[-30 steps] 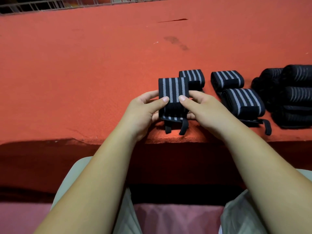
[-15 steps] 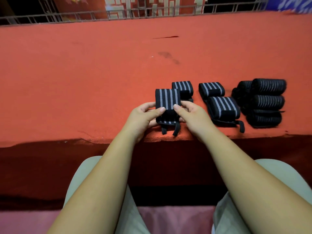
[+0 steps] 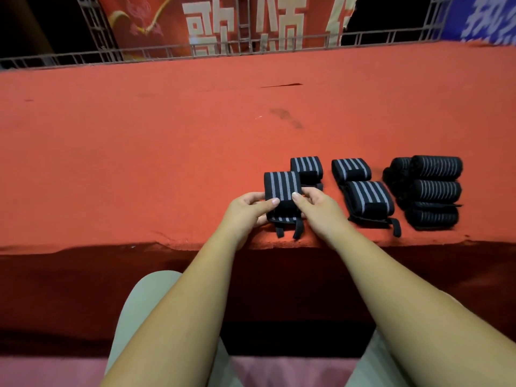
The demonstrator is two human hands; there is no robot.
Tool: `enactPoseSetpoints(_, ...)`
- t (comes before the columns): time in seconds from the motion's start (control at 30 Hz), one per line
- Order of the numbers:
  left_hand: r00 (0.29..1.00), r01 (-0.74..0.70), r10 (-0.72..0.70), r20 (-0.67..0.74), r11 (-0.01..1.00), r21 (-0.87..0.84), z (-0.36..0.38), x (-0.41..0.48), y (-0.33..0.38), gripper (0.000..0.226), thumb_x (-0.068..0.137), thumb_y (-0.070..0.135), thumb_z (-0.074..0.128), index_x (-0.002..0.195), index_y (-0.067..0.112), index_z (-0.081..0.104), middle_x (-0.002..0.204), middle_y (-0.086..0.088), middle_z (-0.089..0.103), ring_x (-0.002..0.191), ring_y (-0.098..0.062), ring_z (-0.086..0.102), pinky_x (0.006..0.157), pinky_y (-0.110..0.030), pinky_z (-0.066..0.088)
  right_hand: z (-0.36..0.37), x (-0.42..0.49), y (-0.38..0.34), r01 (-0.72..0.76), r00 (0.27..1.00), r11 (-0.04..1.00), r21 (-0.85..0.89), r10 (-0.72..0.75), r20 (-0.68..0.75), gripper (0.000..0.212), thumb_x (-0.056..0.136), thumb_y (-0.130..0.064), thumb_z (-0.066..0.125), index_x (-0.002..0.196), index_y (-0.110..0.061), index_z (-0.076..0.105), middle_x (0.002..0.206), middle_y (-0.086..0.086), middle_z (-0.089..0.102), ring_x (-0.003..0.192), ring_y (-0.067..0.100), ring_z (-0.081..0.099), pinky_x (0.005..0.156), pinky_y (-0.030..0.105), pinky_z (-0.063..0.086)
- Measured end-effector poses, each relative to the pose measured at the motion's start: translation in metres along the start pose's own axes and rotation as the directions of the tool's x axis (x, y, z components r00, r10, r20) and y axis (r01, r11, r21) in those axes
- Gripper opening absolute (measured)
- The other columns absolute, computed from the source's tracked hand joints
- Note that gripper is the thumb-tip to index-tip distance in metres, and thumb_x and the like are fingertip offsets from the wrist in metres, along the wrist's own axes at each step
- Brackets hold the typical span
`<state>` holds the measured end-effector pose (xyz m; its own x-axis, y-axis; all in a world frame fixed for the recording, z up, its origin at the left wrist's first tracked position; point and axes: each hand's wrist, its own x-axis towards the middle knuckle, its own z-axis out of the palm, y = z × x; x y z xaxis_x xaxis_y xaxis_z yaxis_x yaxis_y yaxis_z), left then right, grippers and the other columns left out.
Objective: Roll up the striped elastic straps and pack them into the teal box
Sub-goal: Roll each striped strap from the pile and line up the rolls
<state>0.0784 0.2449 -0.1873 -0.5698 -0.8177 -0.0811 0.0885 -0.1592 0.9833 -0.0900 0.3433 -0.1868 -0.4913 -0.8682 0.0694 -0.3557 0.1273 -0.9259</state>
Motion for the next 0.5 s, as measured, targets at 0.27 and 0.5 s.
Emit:
enactPoseSetpoints(0.27,0.989,0.135,-0.136,-0.058,0.991,-0.015,0.004,0.008,0.013,0.025,0.093,0.004,0.078,0.117,0.004,0.072,0.108,-0.014,0.083,0.09,-0.025,0.081,0.078,-0.031,0.064,0.001,0.002,-0.008,-0.062,0.998,0.995,-0.082,0.06,-0.023,0.061,0.092,-0.068,0.058,0.137,-0.027,0.067,0.118,-0.011,0.076,0.111,0.011,0.073,0.104,0.042,0.058)
enactPoseSetpoints(0.5,0.987,0.11,-0.119,-0.105,0.99,-0.089,-0.005,0.049,0.04,0.019,0.095,0.004,0.076,0.114,0.002,0.074,0.098,-0.011,0.084,0.084,-0.021,0.082,0.07,-0.028,0.064,-0.028,0.053,-0.038,-0.063,0.963,0.958,-0.278,-0.015,-0.271,0.026,0.109,-0.03,0.048,0.119,-0.017,0.068,0.122,0.002,0.066,0.103,0.019,0.062,0.082,0.029,0.044)
